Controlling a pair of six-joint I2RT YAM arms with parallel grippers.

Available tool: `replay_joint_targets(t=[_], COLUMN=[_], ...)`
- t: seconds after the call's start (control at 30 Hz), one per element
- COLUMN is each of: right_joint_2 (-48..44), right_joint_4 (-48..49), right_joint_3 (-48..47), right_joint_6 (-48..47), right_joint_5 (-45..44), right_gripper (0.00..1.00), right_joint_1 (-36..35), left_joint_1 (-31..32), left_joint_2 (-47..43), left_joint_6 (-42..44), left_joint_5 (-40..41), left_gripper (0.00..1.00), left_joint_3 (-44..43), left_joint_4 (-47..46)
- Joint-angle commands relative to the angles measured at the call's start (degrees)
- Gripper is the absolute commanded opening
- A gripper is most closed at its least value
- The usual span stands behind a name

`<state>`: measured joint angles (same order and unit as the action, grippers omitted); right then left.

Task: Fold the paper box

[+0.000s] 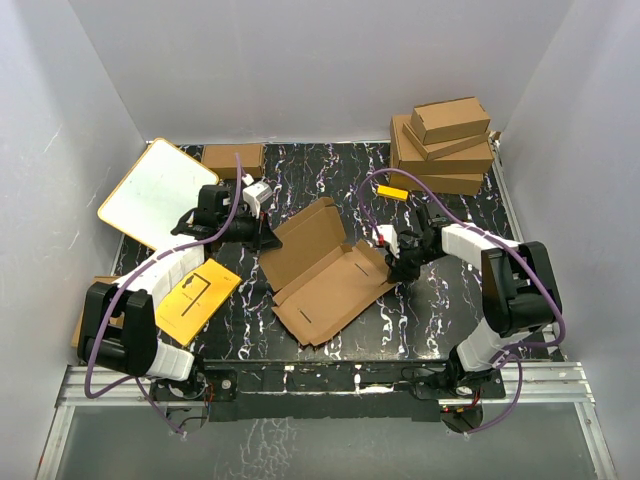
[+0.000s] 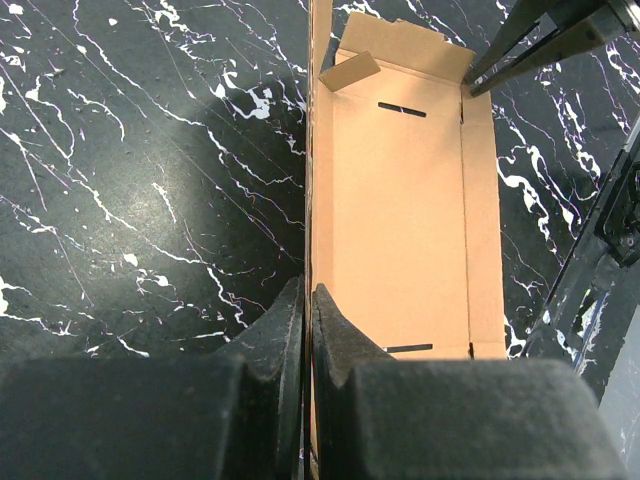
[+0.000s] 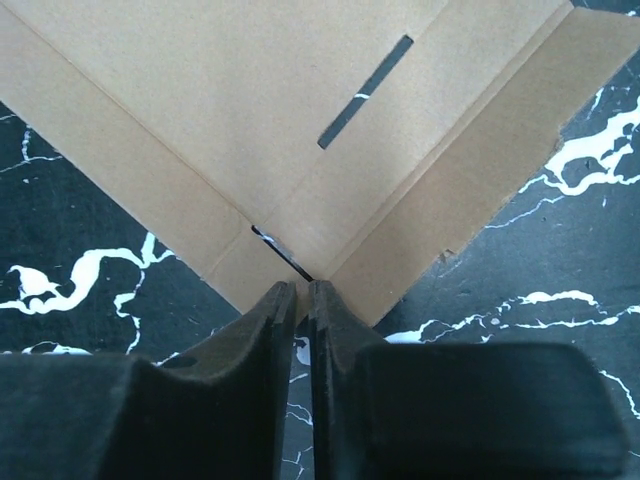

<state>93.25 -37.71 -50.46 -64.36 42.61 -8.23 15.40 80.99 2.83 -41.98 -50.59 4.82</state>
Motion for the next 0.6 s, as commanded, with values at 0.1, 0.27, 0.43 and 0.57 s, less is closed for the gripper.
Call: replay_joint_targets(t=[0.1, 0.27, 0.43, 0.57], right_joint_2=[-8.1, -13.3, -12.4, -11.7], right_joint_4=[-3.1, -6.2, -6.2, -1.1], right_joint_3=[-1.8, 4.4, 6.8, 8.6], right_joint_6=[-3.9, -19.2, -26.2, -23.8], right_joint_5=[13.4, 19.1, 14.4, 9.7], right_gripper=[0.39, 0.70, 0.75, 0.74], right_joint_1=[-0.1, -0.6, -1.4, -3.4], left_joint_1=[0.0, 0.0, 0.0, 0.0], left_joint_2=[-2.3, -2.3, -2.4, -2.4], left_joint_6=[0.9, 0.8, 0.7, 0.7], left_joint_5=[-0.6, -1.0, -1.3, -1.6], left_gripper=[0.00, 0.00, 0.00, 0.00], left_joint_3=[0.6, 0.7, 0.8, 0.8], left_joint_4=[0.3, 0.2, -0.1, -0.2])
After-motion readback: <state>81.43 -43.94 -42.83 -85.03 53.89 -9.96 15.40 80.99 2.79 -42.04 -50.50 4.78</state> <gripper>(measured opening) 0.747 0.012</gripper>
